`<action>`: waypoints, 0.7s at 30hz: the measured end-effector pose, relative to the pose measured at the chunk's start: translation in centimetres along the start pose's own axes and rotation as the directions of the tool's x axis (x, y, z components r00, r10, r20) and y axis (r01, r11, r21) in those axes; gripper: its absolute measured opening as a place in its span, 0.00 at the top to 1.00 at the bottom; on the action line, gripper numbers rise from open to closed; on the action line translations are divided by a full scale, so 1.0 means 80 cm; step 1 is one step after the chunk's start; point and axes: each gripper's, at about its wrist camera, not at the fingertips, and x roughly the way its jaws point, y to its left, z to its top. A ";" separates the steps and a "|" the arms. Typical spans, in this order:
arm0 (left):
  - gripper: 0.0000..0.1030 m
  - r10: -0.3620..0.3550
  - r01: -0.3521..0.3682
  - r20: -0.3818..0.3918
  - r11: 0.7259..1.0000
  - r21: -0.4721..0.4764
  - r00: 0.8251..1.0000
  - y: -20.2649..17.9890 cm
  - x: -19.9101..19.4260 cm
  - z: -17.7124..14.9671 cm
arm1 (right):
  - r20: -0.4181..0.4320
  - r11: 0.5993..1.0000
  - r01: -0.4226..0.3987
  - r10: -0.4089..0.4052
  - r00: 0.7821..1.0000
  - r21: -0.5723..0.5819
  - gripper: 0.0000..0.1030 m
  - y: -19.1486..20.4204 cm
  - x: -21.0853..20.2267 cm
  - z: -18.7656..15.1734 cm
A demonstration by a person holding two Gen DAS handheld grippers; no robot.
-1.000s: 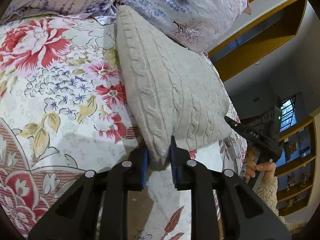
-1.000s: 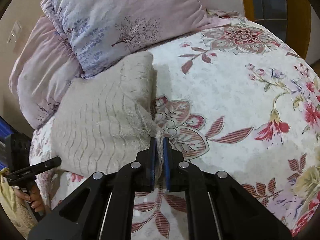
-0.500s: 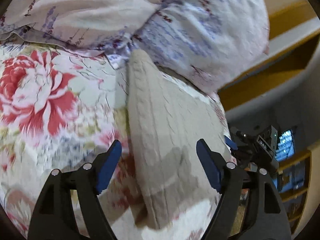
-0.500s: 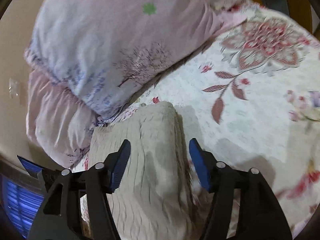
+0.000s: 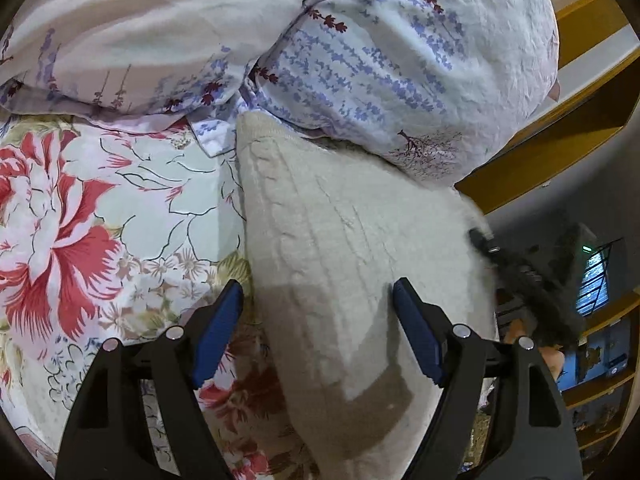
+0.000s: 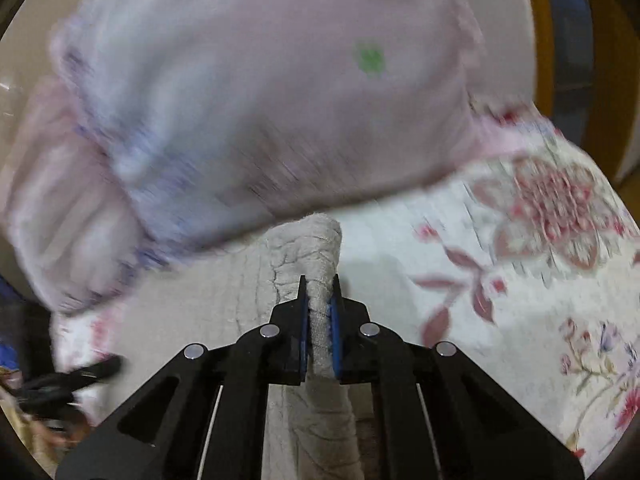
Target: Fold small clothes
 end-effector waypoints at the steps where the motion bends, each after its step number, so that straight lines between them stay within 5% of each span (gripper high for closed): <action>1: 0.25 0.002 -0.002 0.000 1.000 0.006 1.000 0.000 0.002 0.000 | -0.036 1.000 0.024 -0.023 0.999 0.021 0.91 -0.004 0.014 -0.005; 6: 0.25 0.015 -0.015 -0.002 1.000 0.018 1.000 -0.004 0.009 0.000 | -0.061 0.997 -0.005 0.010 0.998 0.080 0.86 -0.014 0.015 -0.005; 10: 0.25 -0.036 0.036 -0.013 0.999 0.004 0.999 -0.001 -0.003 -0.008 | -0.035 0.982 -0.096 0.103 0.994 0.161 0.52 -0.038 -0.023 -0.016; 15: 0.25 -0.080 0.080 -0.022 0.997 0.000 0.997 0.005 -0.028 -0.036 | -0.040 0.949 -0.209 0.224 0.974 0.238 0.52 -0.063 -0.066 -0.054; 19: 0.25 -0.093 0.093 -0.036 0.996 0.012 0.995 0.001 -0.031 -0.058 | -0.076 0.948 -0.212 0.236 0.969 0.238 0.53 -0.065 -0.069 -0.076; 20: 0.25 -0.086 0.087 -0.036 0.996 0.019 0.996 -0.002 -0.031 -0.062 | -0.087 0.950 -0.211 0.236 0.968 0.232 0.58 -0.063 -0.066 -0.082; 21: 0.25 -0.077 0.079 -0.036 0.997 0.028 0.996 -0.005 -0.029 -0.065 | -0.089 0.949 -0.218 0.244 0.966 0.228 0.74 -0.059 -0.061 -0.085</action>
